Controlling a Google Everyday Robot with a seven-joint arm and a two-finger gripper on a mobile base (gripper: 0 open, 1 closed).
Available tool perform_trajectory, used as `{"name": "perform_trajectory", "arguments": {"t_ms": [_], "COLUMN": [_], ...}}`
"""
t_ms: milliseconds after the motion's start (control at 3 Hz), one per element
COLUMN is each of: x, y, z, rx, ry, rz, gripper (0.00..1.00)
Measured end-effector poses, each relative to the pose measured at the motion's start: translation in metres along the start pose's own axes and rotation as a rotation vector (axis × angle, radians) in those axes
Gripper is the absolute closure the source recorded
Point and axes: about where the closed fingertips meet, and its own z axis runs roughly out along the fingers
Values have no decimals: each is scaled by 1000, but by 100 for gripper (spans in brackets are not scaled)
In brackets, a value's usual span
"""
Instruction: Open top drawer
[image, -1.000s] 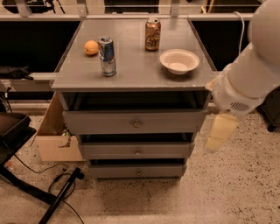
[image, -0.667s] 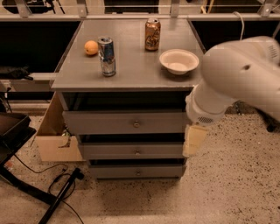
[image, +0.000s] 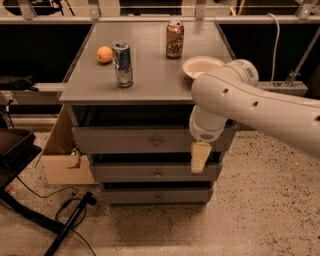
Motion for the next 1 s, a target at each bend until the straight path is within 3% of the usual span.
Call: {"name": "perform_trajectory", "arguments": {"t_ms": [1000], "x": [-16], "y": [-44], "z": [84], "rx": [-50], "ry": [3], "rz": [5], "gripper": [0]}}
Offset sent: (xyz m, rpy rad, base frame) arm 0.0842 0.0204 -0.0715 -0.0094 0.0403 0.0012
